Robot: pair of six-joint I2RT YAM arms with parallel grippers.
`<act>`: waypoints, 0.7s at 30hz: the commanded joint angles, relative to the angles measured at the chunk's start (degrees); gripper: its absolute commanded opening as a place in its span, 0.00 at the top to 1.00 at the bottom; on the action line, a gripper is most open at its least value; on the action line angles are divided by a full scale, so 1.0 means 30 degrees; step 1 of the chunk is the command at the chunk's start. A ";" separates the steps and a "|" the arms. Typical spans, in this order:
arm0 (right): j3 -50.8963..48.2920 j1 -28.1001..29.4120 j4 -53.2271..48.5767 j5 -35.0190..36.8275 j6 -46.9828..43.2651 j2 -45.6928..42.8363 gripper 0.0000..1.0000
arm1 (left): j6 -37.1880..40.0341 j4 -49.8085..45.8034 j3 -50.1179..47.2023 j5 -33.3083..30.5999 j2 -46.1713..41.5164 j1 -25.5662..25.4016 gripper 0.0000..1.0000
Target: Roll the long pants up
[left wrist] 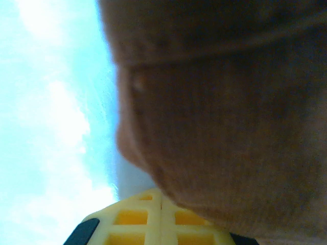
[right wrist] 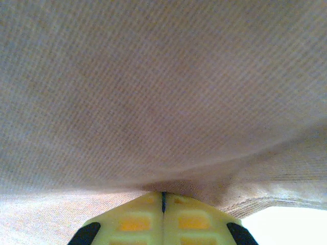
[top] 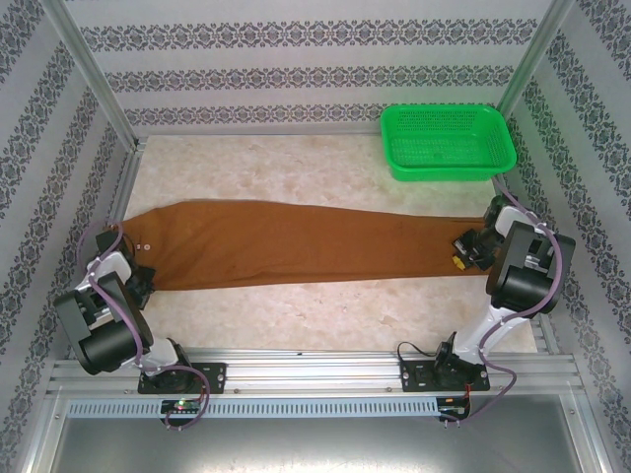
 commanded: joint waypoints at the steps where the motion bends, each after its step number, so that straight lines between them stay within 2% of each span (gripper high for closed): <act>1: -0.0016 -0.0537 -0.0425 0.2943 -0.0075 0.0220 1.00 | -0.0651 0.0820 -0.0972 -0.0340 0.1101 0.1393 1.00; 6: 0.0333 -0.1193 -0.0581 0.2536 -0.0238 0.0345 1.00 | 0.0390 -0.0978 0.1326 0.1362 0.2866 0.1367 1.00; 7: 0.0705 -0.1319 -0.0692 0.2775 -0.0413 0.0070 1.00 | 0.0339 -0.1471 0.1581 0.1162 0.2194 0.0883 1.00; 10: 0.1005 -0.1325 -0.0190 0.3088 -0.0522 -0.1988 1.00 | 0.0061 -0.2224 0.1843 -0.1210 -0.2791 -0.1228 1.00; 11: 0.1059 -0.1100 -0.0233 0.3909 -0.0458 -0.2900 1.00 | 0.0141 -0.2639 0.2260 -0.1870 -0.4471 -0.1828 1.00; 12: 0.1064 -0.0772 -0.0300 0.4643 -0.0534 -0.3815 1.00 | 0.0418 -0.2804 0.2744 -0.2073 -0.5704 -0.2305 0.96; 13: 0.1007 -0.0350 -0.0419 0.5931 -0.0568 -0.4844 1.00 | 0.0833 -0.3187 0.3535 -0.2194 -0.6450 -0.2811 0.87; 14: 0.0883 0.0020 -0.0526 0.7026 -0.0601 -0.5737 1.00 | 0.1278 -0.3718 0.4631 -0.2294 -0.6526 -0.3270 0.79; 15: 0.0694 0.0186 -0.0507 0.7682 -0.0599 -0.6441 0.99 | 0.1786 -0.3884 0.5462 -0.2078 -0.6349 -0.3584 0.76; 16: 0.0359 0.0140 -0.0484 0.8177 -0.0474 -0.7064 0.95 | 0.2220 -0.4107 0.6203 -0.1806 -0.6047 -0.3966 0.75; 17: -0.0005 -0.0084 -0.0314 0.8225 -0.0422 -0.7595 0.92 | 0.2391 -0.4080 0.6709 -0.1606 -0.5819 -0.4310 0.68; 18: -0.0305 -0.0394 -0.0242 0.8151 -0.0323 -0.7840 0.78 | 0.2817 -0.3382 0.6734 -0.0864 -0.5650 -0.4618 0.62; 19: -0.0545 -0.0707 -0.0337 0.7931 -0.0227 -0.7866 0.60 | 0.2876 -0.2845 0.6642 -0.0432 -0.5468 -0.4899 0.60; 21: -0.0983 -0.1361 -0.0331 0.6791 -0.0333 -0.7708 0.39 | 0.2585 -0.1351 0.6184 0.0459 -0.4630 -0.5370 0.58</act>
